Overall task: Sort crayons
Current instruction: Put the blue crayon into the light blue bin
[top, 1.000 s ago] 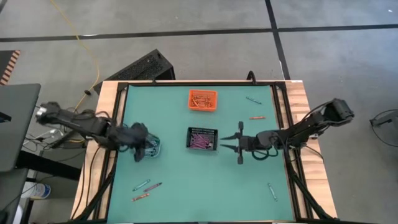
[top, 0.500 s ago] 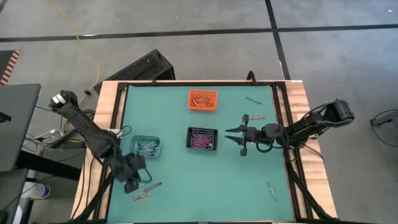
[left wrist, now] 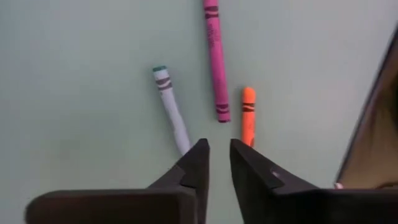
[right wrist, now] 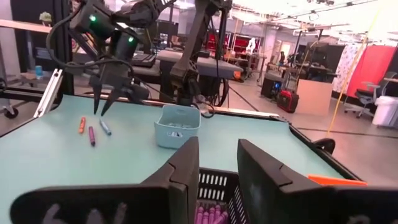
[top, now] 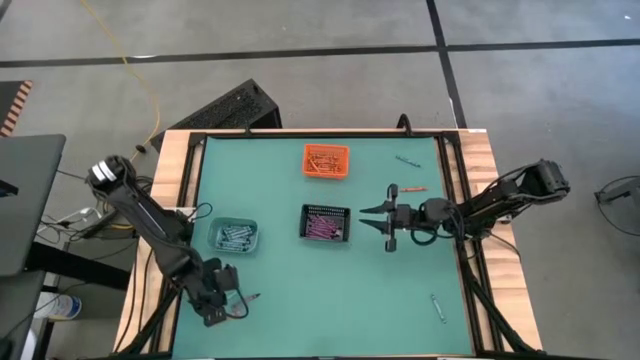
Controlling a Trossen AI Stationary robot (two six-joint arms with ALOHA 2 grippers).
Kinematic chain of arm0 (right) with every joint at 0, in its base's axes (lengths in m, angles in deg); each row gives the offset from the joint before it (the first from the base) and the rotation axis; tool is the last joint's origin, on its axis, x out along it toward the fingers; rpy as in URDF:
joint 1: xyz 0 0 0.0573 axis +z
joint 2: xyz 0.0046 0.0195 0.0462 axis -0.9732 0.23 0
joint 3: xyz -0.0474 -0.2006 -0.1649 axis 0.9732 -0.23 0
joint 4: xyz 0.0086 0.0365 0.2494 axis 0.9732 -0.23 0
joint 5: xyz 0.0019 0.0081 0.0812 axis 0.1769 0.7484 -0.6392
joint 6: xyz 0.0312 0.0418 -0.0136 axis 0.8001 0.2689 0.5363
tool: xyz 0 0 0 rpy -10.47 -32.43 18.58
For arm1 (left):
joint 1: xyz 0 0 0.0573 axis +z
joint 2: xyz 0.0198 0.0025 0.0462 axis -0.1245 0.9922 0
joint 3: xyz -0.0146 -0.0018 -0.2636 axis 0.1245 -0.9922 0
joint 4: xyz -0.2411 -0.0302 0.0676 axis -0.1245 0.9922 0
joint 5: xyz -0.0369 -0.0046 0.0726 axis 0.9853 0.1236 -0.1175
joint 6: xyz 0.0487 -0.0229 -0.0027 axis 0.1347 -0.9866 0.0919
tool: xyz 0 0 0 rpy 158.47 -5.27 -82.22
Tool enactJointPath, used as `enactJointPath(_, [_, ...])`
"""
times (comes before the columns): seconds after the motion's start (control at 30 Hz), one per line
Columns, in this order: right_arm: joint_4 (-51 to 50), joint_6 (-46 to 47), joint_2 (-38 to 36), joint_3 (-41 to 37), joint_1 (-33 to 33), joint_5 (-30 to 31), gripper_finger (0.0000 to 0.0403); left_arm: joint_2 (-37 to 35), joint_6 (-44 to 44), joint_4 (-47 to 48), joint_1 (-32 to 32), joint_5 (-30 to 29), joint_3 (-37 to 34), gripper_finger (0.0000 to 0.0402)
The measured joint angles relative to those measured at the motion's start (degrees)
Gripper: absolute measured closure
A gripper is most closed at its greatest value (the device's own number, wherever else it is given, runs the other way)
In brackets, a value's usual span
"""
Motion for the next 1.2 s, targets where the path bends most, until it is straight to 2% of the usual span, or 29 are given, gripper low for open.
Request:
enactJointPath(0.27, [-2.6, 2.9, 0.0, 0.0, 0.0, 0.0, 0.0290, 5.3, 3.2, -0.1, 0.0, 0.2, 0.0, 0.0290])
enactJointPath(0.57, [-4.4, 4.1, 0.0, 0.0, 0.4, 0.0, 0.0290, 9.1, 8.9, 0.0, 0.0, 0.1, 0.3, 0.0286])
enactJointPath(0.73, [-4.4, 3.2, 0.0, 0.0, 1.1, 0.0, 0.0290, 9.2, 9.8, 0.6, -0.1, -1.7, 0.2, 0.0306])
enactJointPath(0.97, [-4.2, 2.8, 0.0, 0.0, 1.2, 0.1, 0.0290, 9.2, 10.6, 3.0, -0.8, -5.1, 0.1, 0.0387])
enactJointPath(1.13, [-4.2, 2.6, 0.0, 0.0, 1.2, 0.1, 0.0290, 8.6, 12.9, 2.8, -0.9, -6.5, 0.0, 0.0390])
enactJointPath(1.2, [-4.2, 2.6, 0.0, 0.0, 1.2, 0.1, 0.0290, 7.8, 15.1, 3.0, -0.2, -10.0, 0.3, 0.0390])
